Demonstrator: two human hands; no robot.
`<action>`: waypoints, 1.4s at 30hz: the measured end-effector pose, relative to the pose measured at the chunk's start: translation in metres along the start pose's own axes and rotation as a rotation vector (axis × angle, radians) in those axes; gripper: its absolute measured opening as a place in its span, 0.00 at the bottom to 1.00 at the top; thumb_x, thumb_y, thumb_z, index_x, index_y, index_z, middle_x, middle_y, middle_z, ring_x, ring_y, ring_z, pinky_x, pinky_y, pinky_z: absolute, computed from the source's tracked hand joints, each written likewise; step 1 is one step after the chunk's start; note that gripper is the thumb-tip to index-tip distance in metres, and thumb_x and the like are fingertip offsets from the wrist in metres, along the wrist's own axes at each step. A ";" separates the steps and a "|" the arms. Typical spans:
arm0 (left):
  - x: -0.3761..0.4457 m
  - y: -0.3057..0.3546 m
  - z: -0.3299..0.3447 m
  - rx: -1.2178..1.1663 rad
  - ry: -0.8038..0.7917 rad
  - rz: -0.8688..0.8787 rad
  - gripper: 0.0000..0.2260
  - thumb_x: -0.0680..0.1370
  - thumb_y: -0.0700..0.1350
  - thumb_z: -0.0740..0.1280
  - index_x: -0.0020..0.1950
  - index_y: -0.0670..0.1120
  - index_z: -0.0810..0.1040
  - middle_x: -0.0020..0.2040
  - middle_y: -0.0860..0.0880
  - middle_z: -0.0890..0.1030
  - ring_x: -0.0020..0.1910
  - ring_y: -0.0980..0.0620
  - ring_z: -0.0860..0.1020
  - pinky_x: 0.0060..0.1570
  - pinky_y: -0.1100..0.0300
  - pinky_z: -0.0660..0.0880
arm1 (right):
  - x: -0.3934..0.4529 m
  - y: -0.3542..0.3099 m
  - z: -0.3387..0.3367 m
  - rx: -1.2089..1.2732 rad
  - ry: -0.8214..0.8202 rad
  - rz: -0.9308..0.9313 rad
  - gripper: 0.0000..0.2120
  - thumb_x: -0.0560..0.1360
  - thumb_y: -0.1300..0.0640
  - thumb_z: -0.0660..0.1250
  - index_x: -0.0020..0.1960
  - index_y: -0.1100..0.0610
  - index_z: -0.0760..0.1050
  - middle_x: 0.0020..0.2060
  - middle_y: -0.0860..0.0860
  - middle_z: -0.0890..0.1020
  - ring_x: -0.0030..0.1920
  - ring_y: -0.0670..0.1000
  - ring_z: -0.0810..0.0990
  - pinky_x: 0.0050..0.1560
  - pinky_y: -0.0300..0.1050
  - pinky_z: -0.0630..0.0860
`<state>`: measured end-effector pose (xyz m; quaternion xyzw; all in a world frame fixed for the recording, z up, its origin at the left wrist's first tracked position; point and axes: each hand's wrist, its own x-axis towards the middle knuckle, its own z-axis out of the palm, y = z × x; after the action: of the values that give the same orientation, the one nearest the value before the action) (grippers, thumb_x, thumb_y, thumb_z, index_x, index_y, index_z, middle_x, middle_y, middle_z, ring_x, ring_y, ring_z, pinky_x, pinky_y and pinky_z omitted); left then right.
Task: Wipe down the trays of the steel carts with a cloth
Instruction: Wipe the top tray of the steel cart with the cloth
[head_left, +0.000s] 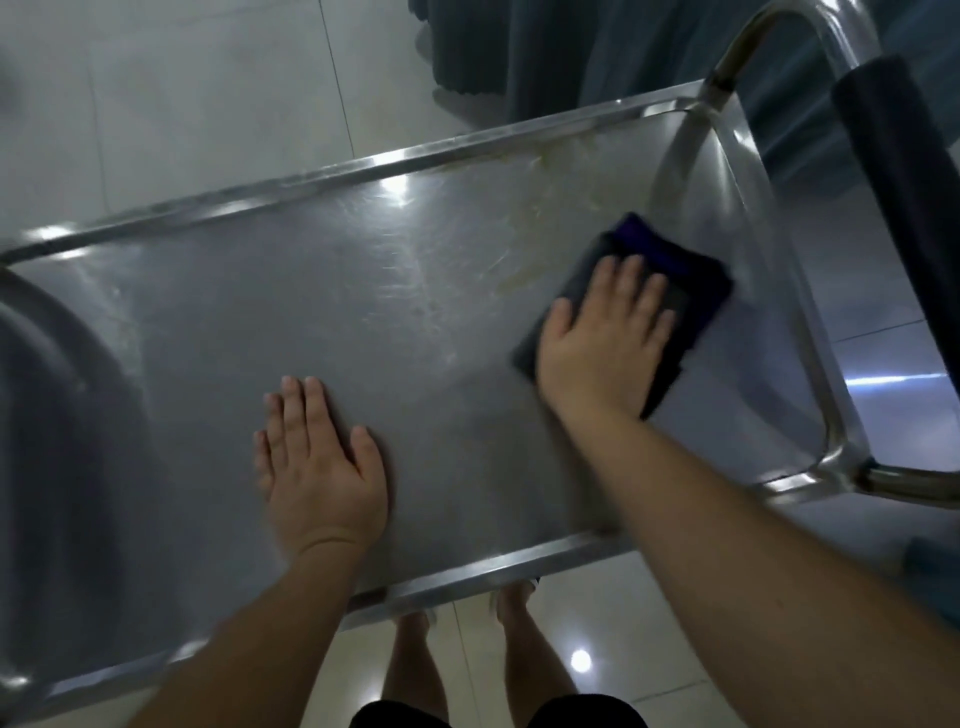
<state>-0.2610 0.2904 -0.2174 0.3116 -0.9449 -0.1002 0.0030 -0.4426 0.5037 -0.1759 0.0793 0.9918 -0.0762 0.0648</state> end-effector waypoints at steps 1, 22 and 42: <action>0.000 0.000 0.000 -0.001 -0.008 0.000 0.32 0.85 0.59 0.50 0.87 0.49 0.50 0.87 0.47 0.53 0.86 0.49 0.48 0.83 0.52 0.42 | -0.013 -0.021 0.007 -0.026 -0.014 -0.130 0.35 0.82 0.40 0.50 0.85 0.55 0.52 0.84 0.55 0.53 0.83 0.61 0.50 0.81 0.63 0.46; -0.004 0.013 -0.015 -0.014 -0.060 -0.032 0.33 0.82 0.57 0.52 0.87 0.46 0.54 0.87 0.47 0.54 0.86 0.48 0.49 0.84 0.46 0.46 | 0.154 0.002 -0.021 -0.040 -0.026 0.026 0.36 0.80 0.37 0.40 0.85 0.50 0.47 0.85 0.51 0.49 0.84 0.59 0.46 0.81 0.63 0.43; -0.004 0.007 -0.006 0.013 0.005 -0.024 0.33 0.81 0.56 0.55 0.86 0.46 0.59 0.86 0.48 0.57 0.86 0.49 0.51 0.83 0.45 0.50 | 0.110 -0.156 0.007 -0.159 -0.177 -1.018 0.33 0.83 0.37 0.45 0.85 0.44 0.45 0.84 0.42 0.46 0.84 0.49 0.42 0.82 0.55 0.38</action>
<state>-0.2620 0.2972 -0.2100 0.3232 -0.9417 -0.0934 0.0019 -0.5759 0.3667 -0.1760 -0.4247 0.8983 -0.0290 0.1087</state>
